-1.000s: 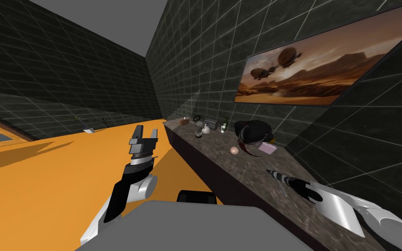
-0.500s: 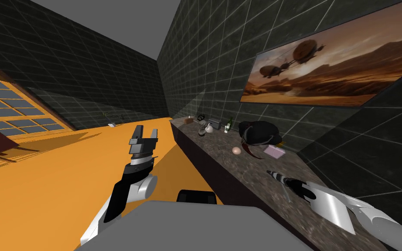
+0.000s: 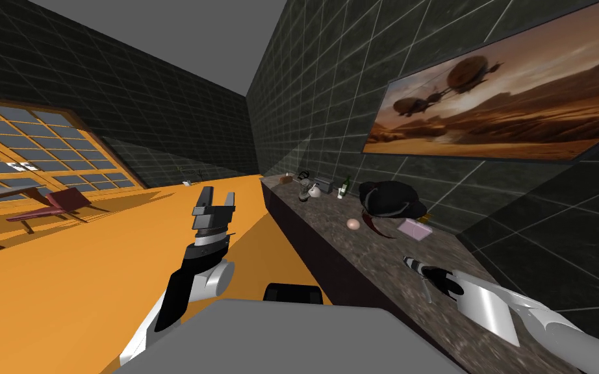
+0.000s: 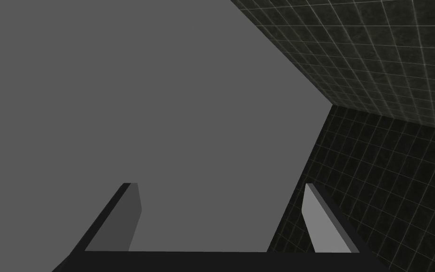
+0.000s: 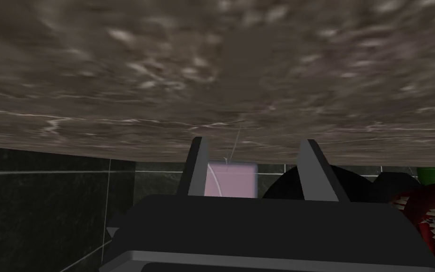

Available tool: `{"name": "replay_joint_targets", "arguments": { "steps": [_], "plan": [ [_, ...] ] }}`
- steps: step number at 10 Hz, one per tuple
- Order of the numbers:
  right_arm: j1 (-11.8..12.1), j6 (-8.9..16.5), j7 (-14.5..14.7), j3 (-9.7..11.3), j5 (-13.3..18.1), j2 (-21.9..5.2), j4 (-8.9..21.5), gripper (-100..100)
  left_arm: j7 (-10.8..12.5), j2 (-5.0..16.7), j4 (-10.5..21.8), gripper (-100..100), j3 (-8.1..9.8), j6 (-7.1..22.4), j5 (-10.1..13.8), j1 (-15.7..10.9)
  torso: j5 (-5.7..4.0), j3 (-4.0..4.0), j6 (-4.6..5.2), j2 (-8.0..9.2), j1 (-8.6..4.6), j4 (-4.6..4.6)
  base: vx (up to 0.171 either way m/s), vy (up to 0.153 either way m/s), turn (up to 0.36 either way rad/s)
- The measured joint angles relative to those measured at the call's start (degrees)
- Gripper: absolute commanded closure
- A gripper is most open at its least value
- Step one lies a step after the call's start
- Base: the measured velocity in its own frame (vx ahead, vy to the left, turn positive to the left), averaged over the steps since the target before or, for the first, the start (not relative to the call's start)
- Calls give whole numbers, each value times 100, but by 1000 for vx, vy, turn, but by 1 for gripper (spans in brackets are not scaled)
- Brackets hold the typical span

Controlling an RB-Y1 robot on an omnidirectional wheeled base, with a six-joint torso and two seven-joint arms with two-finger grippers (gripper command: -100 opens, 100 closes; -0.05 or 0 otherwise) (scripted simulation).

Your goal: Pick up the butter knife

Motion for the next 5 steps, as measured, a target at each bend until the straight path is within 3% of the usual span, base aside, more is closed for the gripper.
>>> {"name": "replay_joint_targets", "arguments": {
  "steps": [3,4,5],
  "plan": [
    [16,44,-12,5,-8,-7,25,100,0,0,0,0,0,0,0,0,-8,1,-24,-4,-1,5,-1,0,-6],
    [15,41,-10,5,-7,-7,24,0,0,0,0,0,0,0,0,0,-8,0,-22,-5,-1,4,0,0,0],
    [14,40,-10,5,-7,-7,23,100,0,0,0,0,0,0,0,0,-8,-1,-21,-5,-1,4,55,33,-211]
  ]
}}
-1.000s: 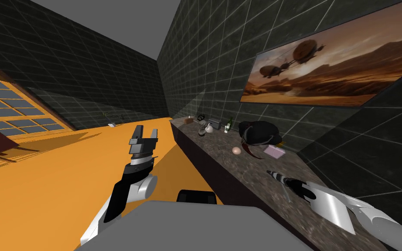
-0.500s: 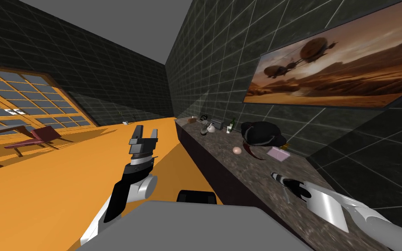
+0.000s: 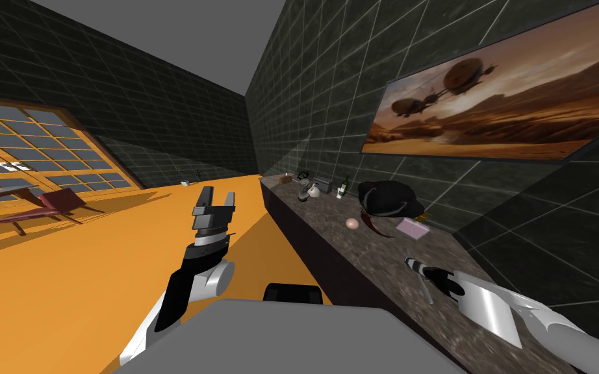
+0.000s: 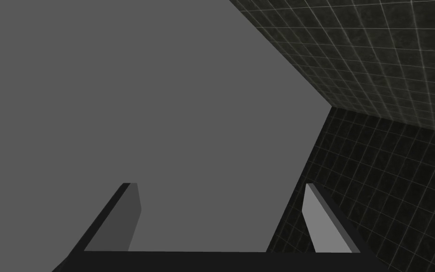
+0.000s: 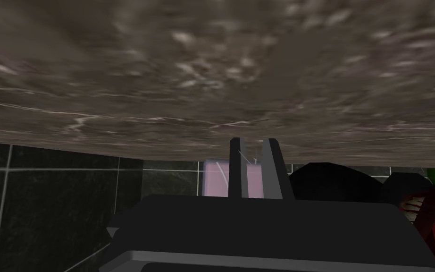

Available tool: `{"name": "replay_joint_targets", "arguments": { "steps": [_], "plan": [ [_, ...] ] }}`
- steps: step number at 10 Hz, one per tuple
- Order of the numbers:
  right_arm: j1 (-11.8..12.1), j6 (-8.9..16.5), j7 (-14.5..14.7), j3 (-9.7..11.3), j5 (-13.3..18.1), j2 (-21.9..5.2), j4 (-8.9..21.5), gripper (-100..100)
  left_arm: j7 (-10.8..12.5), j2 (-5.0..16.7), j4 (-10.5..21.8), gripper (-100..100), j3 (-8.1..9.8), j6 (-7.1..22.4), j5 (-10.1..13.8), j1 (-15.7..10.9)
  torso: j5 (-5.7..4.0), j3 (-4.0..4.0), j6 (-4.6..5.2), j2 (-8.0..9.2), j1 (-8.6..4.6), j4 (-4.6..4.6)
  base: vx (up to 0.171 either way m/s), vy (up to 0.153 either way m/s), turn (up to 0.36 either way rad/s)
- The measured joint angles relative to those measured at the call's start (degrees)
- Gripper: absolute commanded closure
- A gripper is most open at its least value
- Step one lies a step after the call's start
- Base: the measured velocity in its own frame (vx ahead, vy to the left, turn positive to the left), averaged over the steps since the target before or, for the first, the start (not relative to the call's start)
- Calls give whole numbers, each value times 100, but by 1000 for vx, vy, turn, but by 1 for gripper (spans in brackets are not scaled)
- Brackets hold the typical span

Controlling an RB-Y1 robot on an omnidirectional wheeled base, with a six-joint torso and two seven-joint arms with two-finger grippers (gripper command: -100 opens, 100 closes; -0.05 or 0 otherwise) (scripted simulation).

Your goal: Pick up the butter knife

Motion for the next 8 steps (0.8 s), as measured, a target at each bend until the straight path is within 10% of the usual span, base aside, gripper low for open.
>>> {"name": "replay_joint_targets", "arguments": {
  "steps": [7,8],
  "plan": [
    [135,-804,205,-63,201,-282,-48,100,0,-1,-1,0,0,-1,0,2,13,-26,16,-43,41,-12,109,79,-215],
    [140,-834,212,-62,205,-287,-47,0,0,0,0,0,0,0,0,0,7,-20,8,-31,22,-10,7,9,10]
  ]
}}
